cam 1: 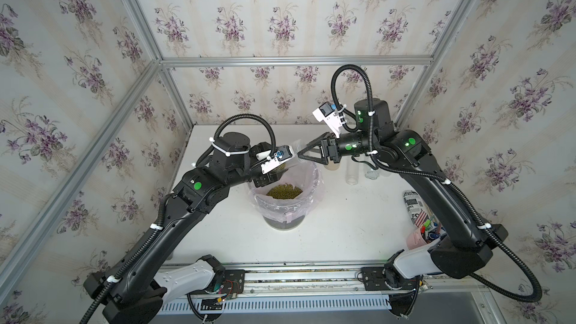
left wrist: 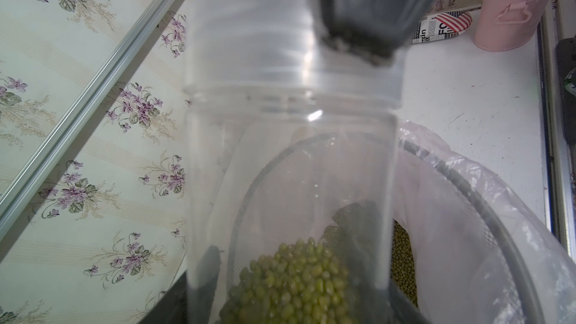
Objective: Empty moldy mung beans from jars
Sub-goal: Unscrew the lid from the jar.
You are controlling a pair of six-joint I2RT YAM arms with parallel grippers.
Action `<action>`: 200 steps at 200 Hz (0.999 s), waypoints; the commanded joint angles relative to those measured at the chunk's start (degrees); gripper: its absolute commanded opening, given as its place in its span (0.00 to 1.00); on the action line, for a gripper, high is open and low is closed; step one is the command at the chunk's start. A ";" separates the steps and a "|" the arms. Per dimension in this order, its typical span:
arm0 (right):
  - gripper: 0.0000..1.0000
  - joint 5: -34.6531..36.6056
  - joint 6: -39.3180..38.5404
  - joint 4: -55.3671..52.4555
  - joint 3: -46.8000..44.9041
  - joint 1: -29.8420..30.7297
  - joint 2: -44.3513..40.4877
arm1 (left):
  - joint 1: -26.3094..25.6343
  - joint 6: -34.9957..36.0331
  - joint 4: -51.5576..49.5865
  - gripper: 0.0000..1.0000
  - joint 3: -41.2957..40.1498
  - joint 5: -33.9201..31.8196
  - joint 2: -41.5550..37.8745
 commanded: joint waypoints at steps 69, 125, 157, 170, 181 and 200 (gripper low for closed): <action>0.53 -0.24 -0.28 1.60 0.21 0.14 0.28 | 0.07 0.23 2.64 0.00 -0.35 0.52 -0.31; 0.51 -0.44 -1.00 0.97 0.66 -0.61 -0.47 | 0.07 0.42 2.78 0.00 -0.66 0.00 -0.59; 0.51 -1.02 -1.46 1.12 0.44 -1.48 -0.48 | 0.07 0.55 2.88 0.00 -0.79 0.00 -0.77; 0.50 -1.65 -1.85 1.44 0.32 -1.48 -0.62 | 0.08 0.55 2.84 0.00 -0.86 0.00 -0.86; 0.50 -1.73 -2.27 1.79 -0.02 -1.44 -0.78 | 0.07 0.61 2.89 0.00 -0.80 0.00 -0.86; 0.50 -2.24 -3.57 2.45 -0.69 -1.58 -1.33 | 0.07 0.61 2.88 0.00 -0.71 0.22 -0.77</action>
